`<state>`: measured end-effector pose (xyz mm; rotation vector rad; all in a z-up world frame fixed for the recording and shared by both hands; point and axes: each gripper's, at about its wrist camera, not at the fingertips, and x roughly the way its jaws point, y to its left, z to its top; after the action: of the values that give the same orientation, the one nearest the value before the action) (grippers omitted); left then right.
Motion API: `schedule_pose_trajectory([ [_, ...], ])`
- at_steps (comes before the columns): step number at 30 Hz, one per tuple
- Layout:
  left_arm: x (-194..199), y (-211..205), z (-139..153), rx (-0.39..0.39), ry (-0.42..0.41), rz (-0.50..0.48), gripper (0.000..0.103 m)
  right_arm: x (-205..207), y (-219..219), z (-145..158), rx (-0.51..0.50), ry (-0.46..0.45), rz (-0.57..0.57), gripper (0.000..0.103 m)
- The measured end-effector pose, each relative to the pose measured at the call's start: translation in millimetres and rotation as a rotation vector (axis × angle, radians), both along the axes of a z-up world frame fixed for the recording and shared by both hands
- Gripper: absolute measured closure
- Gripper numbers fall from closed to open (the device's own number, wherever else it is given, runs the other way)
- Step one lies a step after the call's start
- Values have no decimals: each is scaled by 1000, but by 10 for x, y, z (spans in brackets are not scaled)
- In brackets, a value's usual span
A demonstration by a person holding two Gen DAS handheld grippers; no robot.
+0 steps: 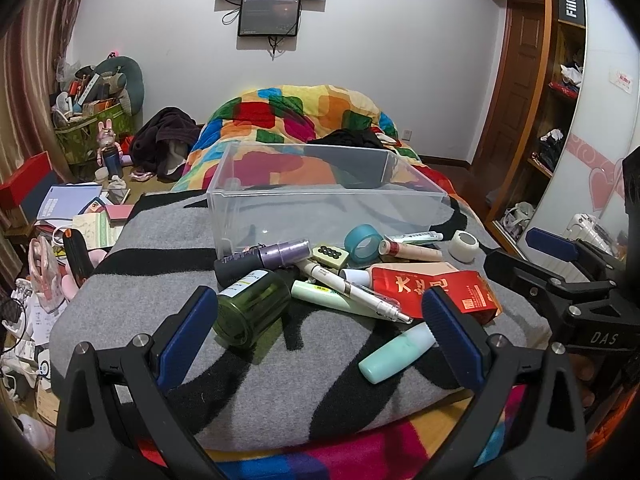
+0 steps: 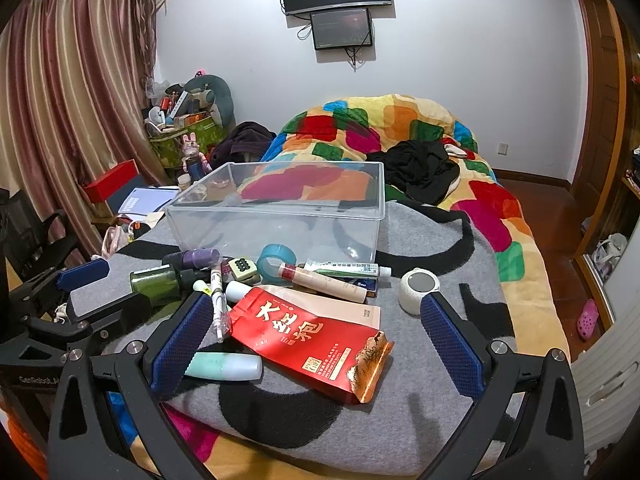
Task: Organize objects
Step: 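Move both tools toward the scattered items beside the clear box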
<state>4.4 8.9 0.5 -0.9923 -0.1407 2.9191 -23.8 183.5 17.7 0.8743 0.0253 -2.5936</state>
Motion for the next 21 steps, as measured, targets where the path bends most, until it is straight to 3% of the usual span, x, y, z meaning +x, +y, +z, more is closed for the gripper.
schedule_pose_trajectory([
  [21,0,12,33,0,2,-9,0,23,-33,17,-9,-5,12,0],
])
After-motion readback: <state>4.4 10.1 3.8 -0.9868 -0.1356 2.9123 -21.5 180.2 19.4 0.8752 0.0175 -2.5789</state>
